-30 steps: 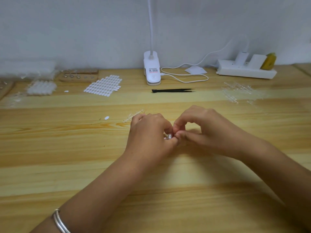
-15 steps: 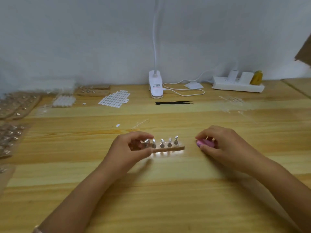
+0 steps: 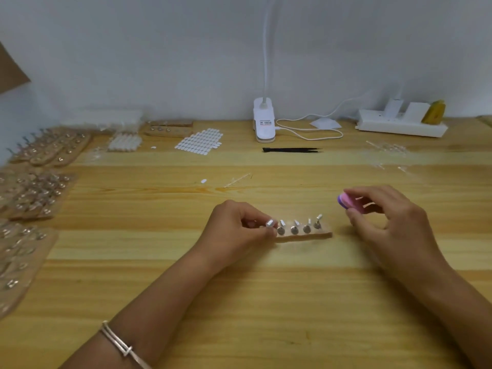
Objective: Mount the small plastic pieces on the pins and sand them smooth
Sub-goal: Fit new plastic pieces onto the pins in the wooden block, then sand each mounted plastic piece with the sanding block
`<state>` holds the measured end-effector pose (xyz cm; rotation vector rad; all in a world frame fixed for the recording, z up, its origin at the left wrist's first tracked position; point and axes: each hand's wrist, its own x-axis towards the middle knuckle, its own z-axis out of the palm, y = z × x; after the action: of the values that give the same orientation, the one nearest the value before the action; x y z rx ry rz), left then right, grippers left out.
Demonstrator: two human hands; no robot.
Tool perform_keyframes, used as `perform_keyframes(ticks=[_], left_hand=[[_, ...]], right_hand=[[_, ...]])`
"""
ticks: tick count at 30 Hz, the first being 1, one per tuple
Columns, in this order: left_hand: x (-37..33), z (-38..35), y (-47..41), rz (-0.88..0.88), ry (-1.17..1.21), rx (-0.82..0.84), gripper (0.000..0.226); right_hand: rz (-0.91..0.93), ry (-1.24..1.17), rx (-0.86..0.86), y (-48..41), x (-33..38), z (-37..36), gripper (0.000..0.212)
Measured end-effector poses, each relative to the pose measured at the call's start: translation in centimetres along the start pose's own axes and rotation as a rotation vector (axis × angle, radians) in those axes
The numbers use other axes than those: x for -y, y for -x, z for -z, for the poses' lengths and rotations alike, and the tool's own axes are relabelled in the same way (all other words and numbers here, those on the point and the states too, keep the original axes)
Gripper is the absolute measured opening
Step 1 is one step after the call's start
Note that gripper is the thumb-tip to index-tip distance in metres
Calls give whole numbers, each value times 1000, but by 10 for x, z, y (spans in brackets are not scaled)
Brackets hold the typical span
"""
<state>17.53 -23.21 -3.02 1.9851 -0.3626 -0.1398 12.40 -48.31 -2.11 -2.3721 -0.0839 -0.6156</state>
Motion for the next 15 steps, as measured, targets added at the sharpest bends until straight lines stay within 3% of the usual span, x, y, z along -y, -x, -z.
perform_keyframes(ticks=[5,9,12,15], left_hand=[[-5,-14,8,-82,-30,-58,9],[-8,-16,14,-292,-295,-173,8],[-15,-16,23,-304,-191,-239,7],[-21,-17,35,-249,-25,-189,14]], right_hand=[[102,-53,-145,7,10,-5,29],[326,-44,-164,16,16,-16,23],[459,-42,-149,22,22,-25,20],[530,-69,-114,26,25,-28,18]])
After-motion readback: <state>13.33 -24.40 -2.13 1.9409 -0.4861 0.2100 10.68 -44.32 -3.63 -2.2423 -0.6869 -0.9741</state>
